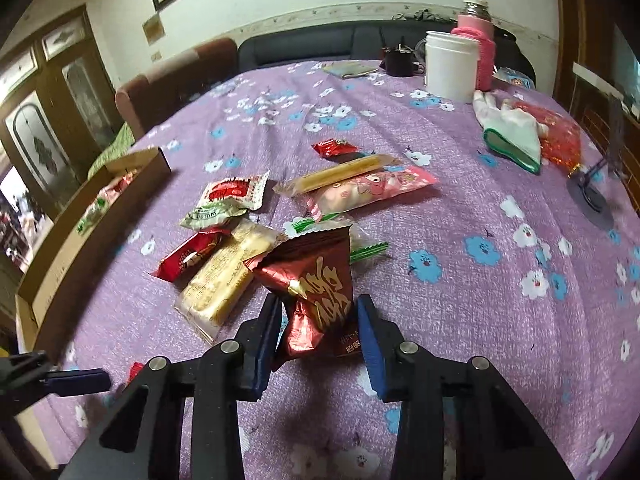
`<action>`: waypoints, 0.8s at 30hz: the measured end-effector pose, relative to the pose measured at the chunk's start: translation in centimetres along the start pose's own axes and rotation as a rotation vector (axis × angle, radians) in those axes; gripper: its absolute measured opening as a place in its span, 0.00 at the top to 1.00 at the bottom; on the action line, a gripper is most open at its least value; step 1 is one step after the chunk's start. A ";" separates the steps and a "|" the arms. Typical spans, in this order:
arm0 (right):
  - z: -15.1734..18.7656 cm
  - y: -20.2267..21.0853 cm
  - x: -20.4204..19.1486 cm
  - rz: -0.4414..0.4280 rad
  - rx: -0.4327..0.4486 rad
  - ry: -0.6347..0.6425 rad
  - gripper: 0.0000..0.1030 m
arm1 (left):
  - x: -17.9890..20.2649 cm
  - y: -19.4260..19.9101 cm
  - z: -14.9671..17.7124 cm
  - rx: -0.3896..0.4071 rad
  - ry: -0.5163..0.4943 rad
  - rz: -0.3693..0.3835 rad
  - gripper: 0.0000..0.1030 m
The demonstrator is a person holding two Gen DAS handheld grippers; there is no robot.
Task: Organize snacks
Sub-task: 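Grasp the red candy bar with the left gripper while the right grasps a red-gold packet, then carry both snacks to the tray and open both grippers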
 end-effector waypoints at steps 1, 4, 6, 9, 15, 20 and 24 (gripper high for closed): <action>0.0 0.1 0.1 -0.005 0.004 -0.005 0.61 | 0.2 -0.4 -0.3 0.002 -0.006 -0.015 0.31; 0.2 0.3 0.1 -0.016 0.014 -0.014 0.61 | 1.3 -1.3 -0.7 0.036 -0.054 -0.118 0.58; 0.3 0.5 0.2 -0.021 0.022 -0.020 0.61 | 2.4 -1.7 -0.5 0.057 -0.118 -0.217 0.75; 0.4 1.1 0.4 -0.039 0.055 -0.027 0.61 | 1.9 -1.4 -0.4 0.066 -0.100 -0.166 0.79; 0.7 1.9 -0.1 -0.048 0.093 -0.022 0.61 | -1.4 2.3 0.6 0.113 0.014 0.001 0.81; 0.7 2.3 -0.1 -0.037 0.098 -0.044 0.61 | -5.3 6.6 2.4 0.193 0.118 0.047 0.81; 0.6 4.6 -2.0 -0.078 0.126 -0.024 0.60 | -10.6 10.5 4.3 0.255 0.212 0.005 0.81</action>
Point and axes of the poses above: each gripper's, at about its wrist camera, not at the fingertips, and y roughly against the way its jaws point, x to its right, z to its underside, the point moved 1 cm from there along -y, roughly the way its jaws point, and after that the axes turned 9 degrees about -x, right-handed, at the moved point
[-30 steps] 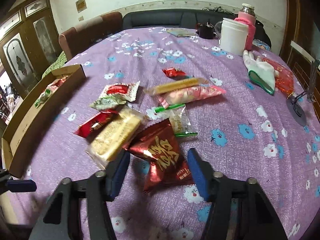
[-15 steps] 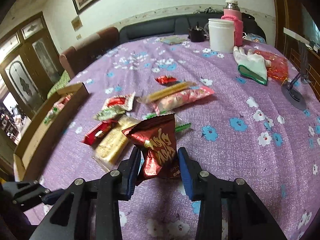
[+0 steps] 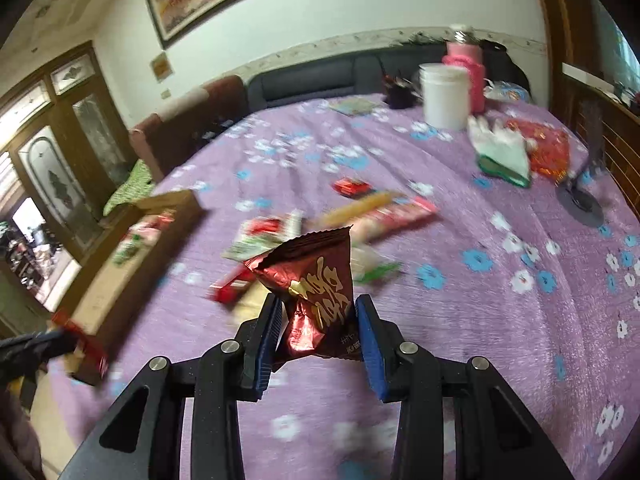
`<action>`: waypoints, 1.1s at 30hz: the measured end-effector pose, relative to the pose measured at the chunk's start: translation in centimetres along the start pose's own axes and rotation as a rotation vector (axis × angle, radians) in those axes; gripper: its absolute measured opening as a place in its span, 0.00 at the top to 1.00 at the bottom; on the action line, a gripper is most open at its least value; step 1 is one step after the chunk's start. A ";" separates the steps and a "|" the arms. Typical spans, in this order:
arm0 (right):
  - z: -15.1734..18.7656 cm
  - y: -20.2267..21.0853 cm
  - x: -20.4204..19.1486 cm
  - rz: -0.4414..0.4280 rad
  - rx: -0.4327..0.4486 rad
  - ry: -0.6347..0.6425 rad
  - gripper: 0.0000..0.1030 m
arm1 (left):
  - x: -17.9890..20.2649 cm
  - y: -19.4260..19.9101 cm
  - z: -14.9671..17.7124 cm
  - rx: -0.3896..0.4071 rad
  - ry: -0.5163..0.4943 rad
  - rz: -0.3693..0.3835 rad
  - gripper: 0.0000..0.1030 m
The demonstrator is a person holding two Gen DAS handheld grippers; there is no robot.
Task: Organize snacks
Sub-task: 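Carry both snacks to the tray and open both grippers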
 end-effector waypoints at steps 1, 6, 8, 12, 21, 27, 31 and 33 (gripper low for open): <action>-0.4 0.6 -1.3 -0.015 0.004 0.028 0.60 | -1.1 0.6 -0.2 0.013 0.018 -0.015 0.81; -2.5 1.1 -7.0 -0.087 -0.012 0.128 0.60 | -6.7 3.0 -1.4 0.062 0.131 -0.016 0.81; -3.5 0.5 -9.6 -0.130 -0.034 0.158 0.60 | -8.1 3.4 -2.2 0.081 0.144 -0.028 0.81; -4.7 -2.0 -14.9 -0.188 -0.097 0.226 0.60 | -11.1 2.7 -3.6 0.055 0.211 -0.036 0.81; -5.4 -12.0 -25.2 -0.158 -0.301 0.373 0.60 | -14.1 3.4 -1.5 0.055 0.281 -0.024 0.70; -5.0 -14.6 -26.9 -0.100 -0.318 0.407 0.58 | -15.1 5.2 0.0 0.084 0.304 -0.032 0.42; -5.3 -13.1 -26.4 -0.105 -0.265 0.402 0.38 | -15.5 5.7 0.4 0.097 0.342 -0.026 0.31; -5.7 -11.7 -26.0 -0.102 -0.229 0.398 0.37 | -15.5 5.7 0.5 0.100 0.353 -0.016 0.31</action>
Point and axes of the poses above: each gripper's, at about its wrist camera, not at the fingertips, and y roughly against the way its jaws point, x to its right, z to its underside, the point moved 1 cm from there along -y, roughly the way its jaws point, and after that the axes turned 9 degrees about -x, right-handed, at the moved point
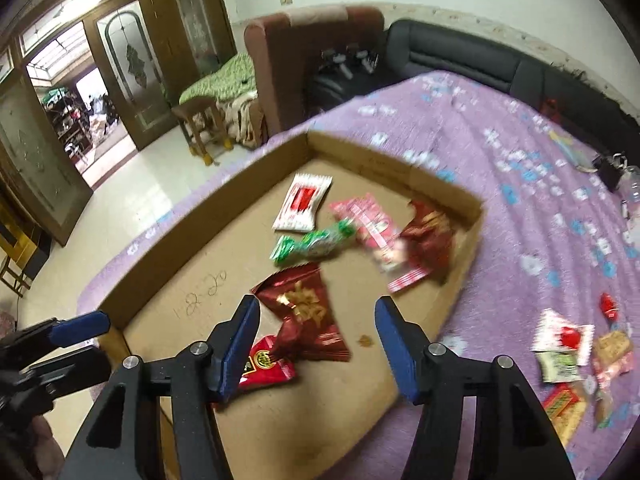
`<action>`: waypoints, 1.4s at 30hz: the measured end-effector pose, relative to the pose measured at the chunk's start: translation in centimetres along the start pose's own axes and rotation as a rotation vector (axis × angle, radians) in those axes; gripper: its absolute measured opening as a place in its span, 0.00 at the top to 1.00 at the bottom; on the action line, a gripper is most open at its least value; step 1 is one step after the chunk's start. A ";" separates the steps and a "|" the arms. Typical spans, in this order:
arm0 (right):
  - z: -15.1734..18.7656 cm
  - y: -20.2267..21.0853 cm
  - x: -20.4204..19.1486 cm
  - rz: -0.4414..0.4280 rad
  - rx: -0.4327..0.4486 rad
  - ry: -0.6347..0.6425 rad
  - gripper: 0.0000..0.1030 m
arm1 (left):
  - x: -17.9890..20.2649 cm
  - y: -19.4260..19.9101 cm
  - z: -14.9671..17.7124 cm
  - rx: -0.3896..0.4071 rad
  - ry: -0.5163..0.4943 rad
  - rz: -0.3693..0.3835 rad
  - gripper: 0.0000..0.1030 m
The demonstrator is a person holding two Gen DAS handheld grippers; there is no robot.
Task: Organize snacks
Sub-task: 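Carry both snacks to the tray and open both grippers, then grasp the red-black candy bar with the left gripper while the right grasps the yellow cake bar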
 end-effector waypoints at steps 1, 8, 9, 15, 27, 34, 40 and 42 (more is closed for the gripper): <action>0.2 1.1 0.6 -0.003 0.023 -0.007 0.37 | 0.1 0.0 0.1 0.002 0.008 0.006 0.31; 2.9 8.0 9.5 0.105 0.157 -0.168 0.37 | 0.7 0.7 1.4 0.022 -0.006 -0.003 0.30; 3.5 8.4 11.9 0.135 0.160 -0.225 0.37 | 0.8 0.6 1.5 0.021 -0.005 0.001 0.30; 6.0 7.2 19.6 0.140 0.085 -0.438 0.38 | 1.7 -0.2 2.3 -0.002 -0.007 0.026 0.30; 2.5 -0.6 18.6 0.258 -0.092 -0.316 0.73 | 4.1 1.1 3.5 -0.005 -0.068 0.006 0.29; 8.2 2.3 13.8 0.113 -0.170 -0.114 0.73 | 5.6 0.7 3.6 -0.018 -0.108 0.030 0.29; 13.5 8.0 16.6 0.131 -0.058 -0.254 0.55 | 8.4 -1.2 4.4 -0.068 -0.183 0.064 0.29; 15.4 9.4 17.4 0.112 -0.036 -0.313 0.51 | 9.3 -1.6 4.8 -0.076 -0.206 0.067 0.30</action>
Point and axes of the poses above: each gripper's, at about its wrist camera, not at the fingertips, and y roughly against the way its jaws point, x to its right, z to its underside, the point moved 1 cm from there along -y, roughly the way its jaws point, and after that the axes turned 9 degrees about -x, right-handed, at the moved point
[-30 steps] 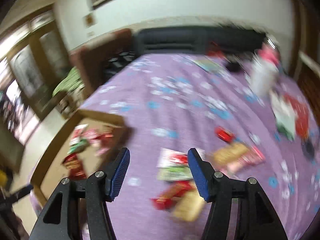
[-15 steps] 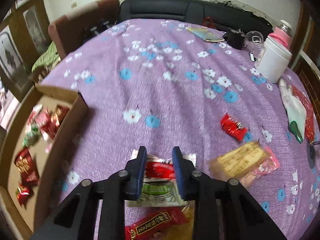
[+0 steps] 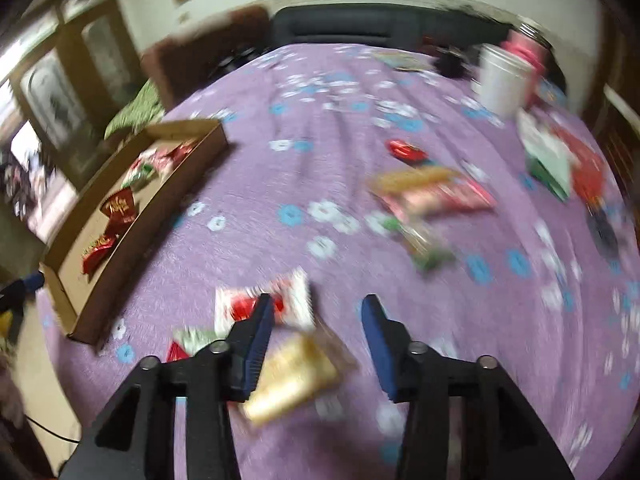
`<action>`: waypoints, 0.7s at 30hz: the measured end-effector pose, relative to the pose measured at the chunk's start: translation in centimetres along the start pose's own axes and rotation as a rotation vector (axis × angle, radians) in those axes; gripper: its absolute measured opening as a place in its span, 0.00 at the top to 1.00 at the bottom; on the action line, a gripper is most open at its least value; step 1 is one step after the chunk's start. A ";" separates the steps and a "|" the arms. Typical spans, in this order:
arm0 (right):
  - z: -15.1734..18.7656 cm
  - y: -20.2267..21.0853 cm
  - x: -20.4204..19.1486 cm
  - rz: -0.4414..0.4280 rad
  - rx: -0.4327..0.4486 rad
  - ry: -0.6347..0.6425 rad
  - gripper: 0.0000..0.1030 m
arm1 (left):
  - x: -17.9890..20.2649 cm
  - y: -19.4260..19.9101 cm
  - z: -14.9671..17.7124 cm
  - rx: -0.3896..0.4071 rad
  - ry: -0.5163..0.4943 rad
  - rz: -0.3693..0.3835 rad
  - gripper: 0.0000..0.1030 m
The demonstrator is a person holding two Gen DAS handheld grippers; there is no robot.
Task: Organize snacks
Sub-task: 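Grasp the red-black candy bar with the left gripper while the right grasps the yellow cake bar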
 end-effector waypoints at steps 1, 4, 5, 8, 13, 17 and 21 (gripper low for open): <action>1.0 0.3 0.3 -0.024 -0.008 -0.016 0.51 | 0.5 -0.2 0.1 -0.004 -0.015 0.001 0.30; 3.3 0.1 -0.2 -0.036 -0.039 -0.022 0.51 | 1.6 -0.9 0.2 -0.017 -0.041 0.011 0.30; 3.7 -0.3 -0.6 -0.040 -0.049 -0.023 0.51 | 1.9 -1.1 0.2 -0.021 -0.050 0.019 0.30; 4.0 -1.7 -1.7 -0.047 -0.059 -0.014 0.51 | 3.8 -1.8 0.7 -0.038 -0.110 0.030 0.30; 2.4 -2.9 -3.4 0.062 -0.032 0.031 0.49 | 6.3 -2.6 2.1 -0.075 -0.203 0.022 0.30; 1.3 -3.0 -2.9 0.216 -0.010 0.094 0.50 | 6.8 -3.1 2.7 -0.095 -0.227 0.013 0.30; 0.7 -2.5 0.0 0.312 -0.016 0.020 0.50 | 8.1 -4.4 3.4 -0.127 -0.292 0.008 0.30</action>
Point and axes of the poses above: each gripper's, at about its wrist camera, not at the fingertips, and y roughly against the way its jaws point, x to its right, z to its underside, the point moved 1 cm from there along -y, roughly the way its jaws point, and after that the axes turned 9 degrees about -x, right-handed, at the moved point
